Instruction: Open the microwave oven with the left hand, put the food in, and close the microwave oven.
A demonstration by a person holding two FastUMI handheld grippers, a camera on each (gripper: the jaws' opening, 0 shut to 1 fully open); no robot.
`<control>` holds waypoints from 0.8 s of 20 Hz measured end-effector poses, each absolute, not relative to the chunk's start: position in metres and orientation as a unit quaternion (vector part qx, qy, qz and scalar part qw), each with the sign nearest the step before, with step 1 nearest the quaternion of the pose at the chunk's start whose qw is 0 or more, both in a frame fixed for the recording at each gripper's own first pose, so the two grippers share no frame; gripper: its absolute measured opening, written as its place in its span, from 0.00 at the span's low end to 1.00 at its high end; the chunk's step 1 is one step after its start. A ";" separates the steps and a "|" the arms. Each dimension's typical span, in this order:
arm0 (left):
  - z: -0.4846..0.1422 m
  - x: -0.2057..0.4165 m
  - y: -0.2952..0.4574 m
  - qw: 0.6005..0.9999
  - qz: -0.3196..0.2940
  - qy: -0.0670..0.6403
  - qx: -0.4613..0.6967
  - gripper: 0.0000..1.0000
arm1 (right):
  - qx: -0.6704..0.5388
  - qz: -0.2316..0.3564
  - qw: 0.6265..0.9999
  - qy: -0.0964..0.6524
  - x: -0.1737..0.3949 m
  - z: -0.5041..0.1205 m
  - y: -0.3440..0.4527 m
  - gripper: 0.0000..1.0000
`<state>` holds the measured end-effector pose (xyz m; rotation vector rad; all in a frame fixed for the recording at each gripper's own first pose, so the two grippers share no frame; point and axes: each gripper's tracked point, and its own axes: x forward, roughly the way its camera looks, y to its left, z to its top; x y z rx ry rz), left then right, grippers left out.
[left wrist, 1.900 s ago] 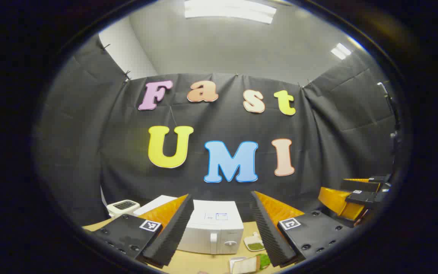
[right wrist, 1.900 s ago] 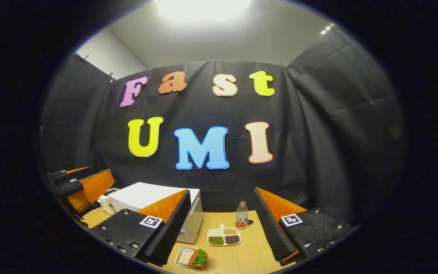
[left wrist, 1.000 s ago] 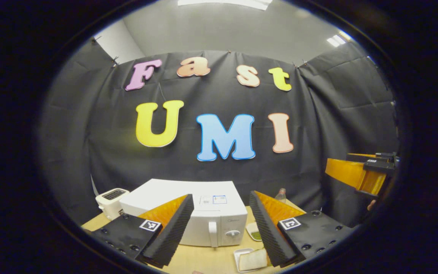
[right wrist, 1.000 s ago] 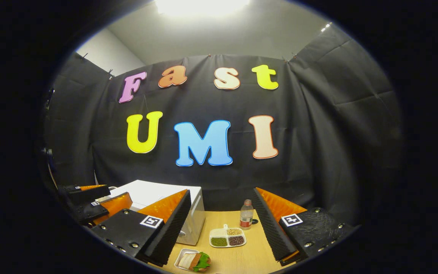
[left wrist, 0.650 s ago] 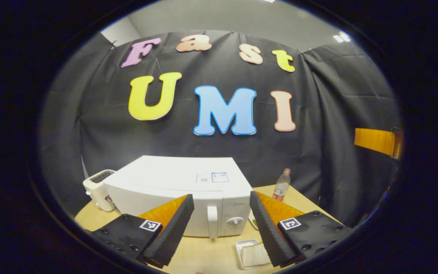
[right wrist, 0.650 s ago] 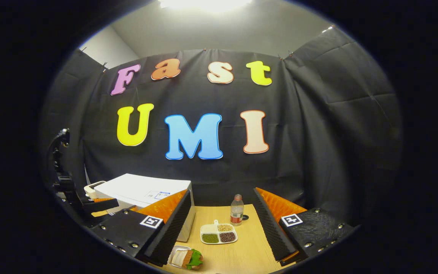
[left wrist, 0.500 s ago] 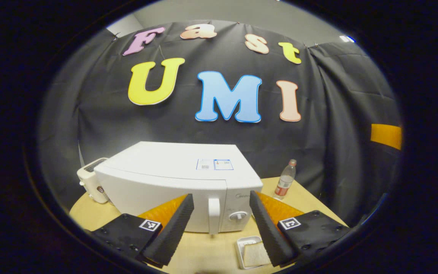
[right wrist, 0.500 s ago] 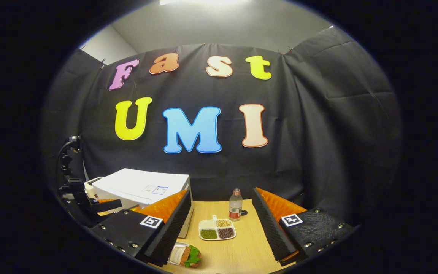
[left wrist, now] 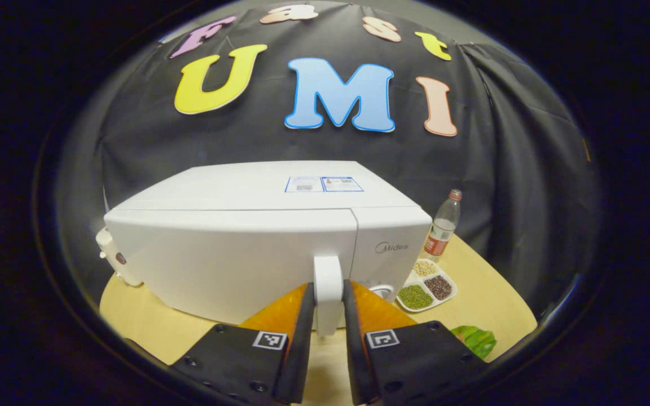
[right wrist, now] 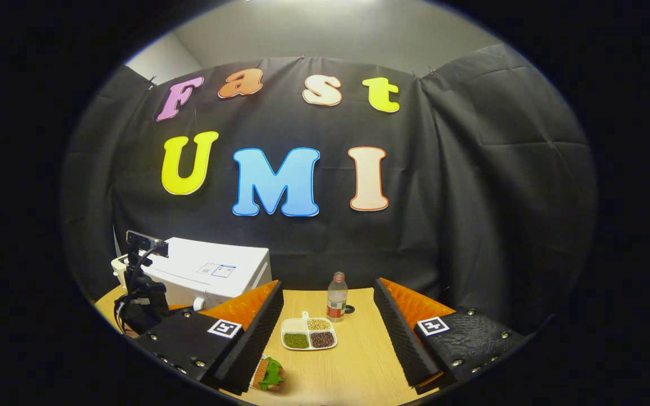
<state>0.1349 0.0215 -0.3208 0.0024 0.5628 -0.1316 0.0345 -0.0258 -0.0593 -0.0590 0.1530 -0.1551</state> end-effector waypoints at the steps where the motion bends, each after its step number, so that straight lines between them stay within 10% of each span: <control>1: -0.322 0.134 0.019 0.959 -0.068 0.276 0.004 0.34 | -0.029 -0.078 0.994 0.077 0.035 -0.059 -0.025 0.97; 8: -0.317 0.129 0.022 0.960 -0.077 0.268 0.015 0.07 | -0.026 -0.061 0.995 0.080 0.035 -0.062 -0.008 0.97; 16: -0.311 0.089 0.027 0.959 -0.091 0.266 0.026 0.06 | -0.024 -0.063 0.995 0.077 0.033 -0.060 -0.009 0.97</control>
